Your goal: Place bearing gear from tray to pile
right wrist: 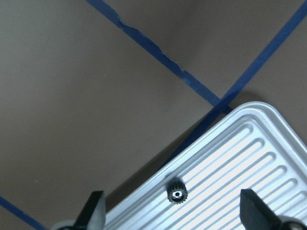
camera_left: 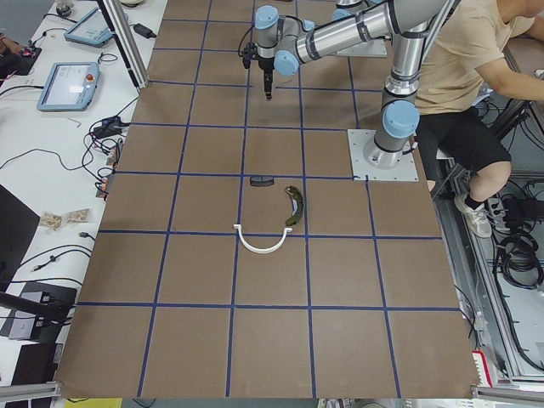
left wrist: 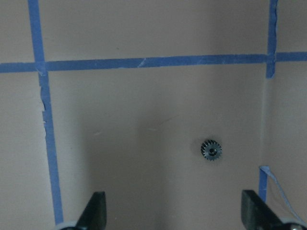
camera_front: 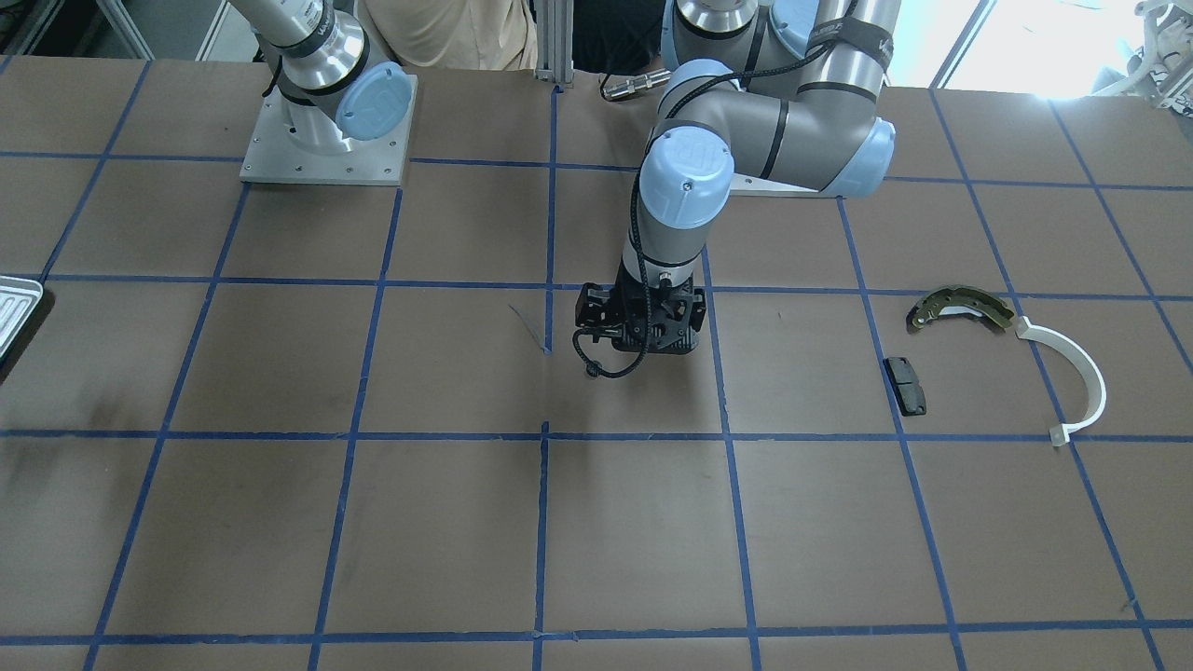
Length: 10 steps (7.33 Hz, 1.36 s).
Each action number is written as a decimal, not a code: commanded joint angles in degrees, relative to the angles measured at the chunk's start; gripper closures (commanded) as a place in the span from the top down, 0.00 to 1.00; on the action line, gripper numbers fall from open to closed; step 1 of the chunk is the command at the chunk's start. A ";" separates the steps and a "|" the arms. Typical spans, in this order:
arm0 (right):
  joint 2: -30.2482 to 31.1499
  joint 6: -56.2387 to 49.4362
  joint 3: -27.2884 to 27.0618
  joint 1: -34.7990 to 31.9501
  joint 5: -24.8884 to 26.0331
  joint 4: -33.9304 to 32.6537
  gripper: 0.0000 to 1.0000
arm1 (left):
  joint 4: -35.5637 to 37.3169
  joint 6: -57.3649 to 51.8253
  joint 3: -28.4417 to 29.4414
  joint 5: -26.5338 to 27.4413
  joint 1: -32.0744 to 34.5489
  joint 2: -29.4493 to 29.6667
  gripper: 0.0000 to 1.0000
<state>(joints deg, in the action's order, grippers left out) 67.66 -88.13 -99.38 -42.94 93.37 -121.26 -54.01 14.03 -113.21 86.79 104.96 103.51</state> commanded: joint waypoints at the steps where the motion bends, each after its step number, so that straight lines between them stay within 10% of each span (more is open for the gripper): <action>1: -4.98 -7.91 -0.02 1.28 -0.11 -7.31 1.00 | 4.34 1.52 -0.17 0.13 2.26 4.14 1.00; 4: -5.61 -13.45 -0.81 3.30 0.24 -6.80 1.00 | 8.57 1.52 -0.26 0.13 2.87 8.11 0.98; 8: -5.53 -19.79 -2.66 3.83 -0.02 -7.67 1.00 | 8.49 0.91 -0.34 0.13 3.23 9.96 0.61; 10: -5.61 -19.88 -3.01 3.83 -0.03 -7.59 1.00 | 8.84 0.74 0.01 0.22 3.23 10.14 0.00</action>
<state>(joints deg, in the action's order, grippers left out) 62.10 -107.69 -102.18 -39.13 93.35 -128.86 -45.37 14.98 -113.40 86.94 108.18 113.54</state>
